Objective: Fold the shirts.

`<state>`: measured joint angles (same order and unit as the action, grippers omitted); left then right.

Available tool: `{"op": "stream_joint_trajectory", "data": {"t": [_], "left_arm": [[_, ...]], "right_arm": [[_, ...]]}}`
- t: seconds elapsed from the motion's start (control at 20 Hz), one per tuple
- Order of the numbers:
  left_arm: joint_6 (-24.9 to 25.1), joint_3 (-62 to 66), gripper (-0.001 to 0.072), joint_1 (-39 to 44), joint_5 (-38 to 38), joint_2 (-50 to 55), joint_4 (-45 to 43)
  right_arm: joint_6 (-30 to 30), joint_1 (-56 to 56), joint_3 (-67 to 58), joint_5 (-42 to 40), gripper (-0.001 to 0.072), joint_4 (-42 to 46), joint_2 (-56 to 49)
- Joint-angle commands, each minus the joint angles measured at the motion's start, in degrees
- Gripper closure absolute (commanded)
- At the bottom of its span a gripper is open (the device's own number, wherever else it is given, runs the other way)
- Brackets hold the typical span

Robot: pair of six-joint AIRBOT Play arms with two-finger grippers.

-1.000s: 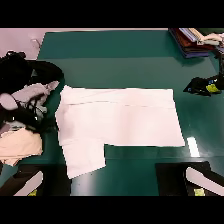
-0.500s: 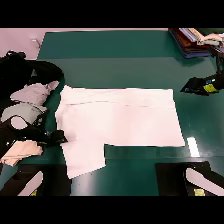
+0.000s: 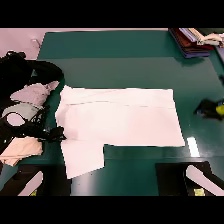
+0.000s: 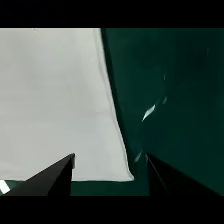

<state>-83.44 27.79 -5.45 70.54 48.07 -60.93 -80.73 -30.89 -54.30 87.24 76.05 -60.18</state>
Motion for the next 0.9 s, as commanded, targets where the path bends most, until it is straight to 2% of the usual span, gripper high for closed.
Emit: {"op": "stream_joint_trajectory", "data": {"t": [0.0, 0.1, 0.2, 0.45, 0.55, 0.65, 0.7, 0.85], "left_arm": [[1.01, 0.90, 0.0679, 0.00, -0.17, -0.04, 0.98], [1.01, 0.90, 0.0679, 0.02, -0.96, -0.04, 2.49], [1.01, 0.90, 0.0679, 0.00, -1.64, -0.04, 3.85], [1.01, 0.90, 0.0679, 0.02, -2.12, -0.04, 4.20], [1.01, 0.90, 0.0679, 0.00, -1.97, -0.04, 4.20], [1.68, 1.16, 0.0680, 0.00, -0.81, -0.04, 4.11], [2.12, 1.88, 0.0680, 0.00, 0.26, -0.09, 3.91], [2.38, 5.42, 0.0681, 0.00, 4.24, -3.13, 2.95]], "right_arm": [[1.25, -9.14, 14.38, -1.95, 0.0229, 1.40, 1.51], [3.26, -10.80, 20.50, -4.33, 0.0232, 1.40, 1.51], [3.93, -9.99, 24.09, -7.15, 0.0271, -0.74, 1.49], [4.59, -5.07, 26.77, -11.28, 0.0284, -8.68, 1.49], [4.81, -2.43, 25.77, -10.47, 0.0419, -8.87, 1.49], [6.62, 0.04, 24.28, -8.35, 0.0653, -8.55, 1.51], [6.84, 1.18, 22.88, -6.75, 0.0699, -8.31, 1.53], [6.80, 2.82, 17.27, -1.40, 0.0700, -6.01, 4.15]]}}
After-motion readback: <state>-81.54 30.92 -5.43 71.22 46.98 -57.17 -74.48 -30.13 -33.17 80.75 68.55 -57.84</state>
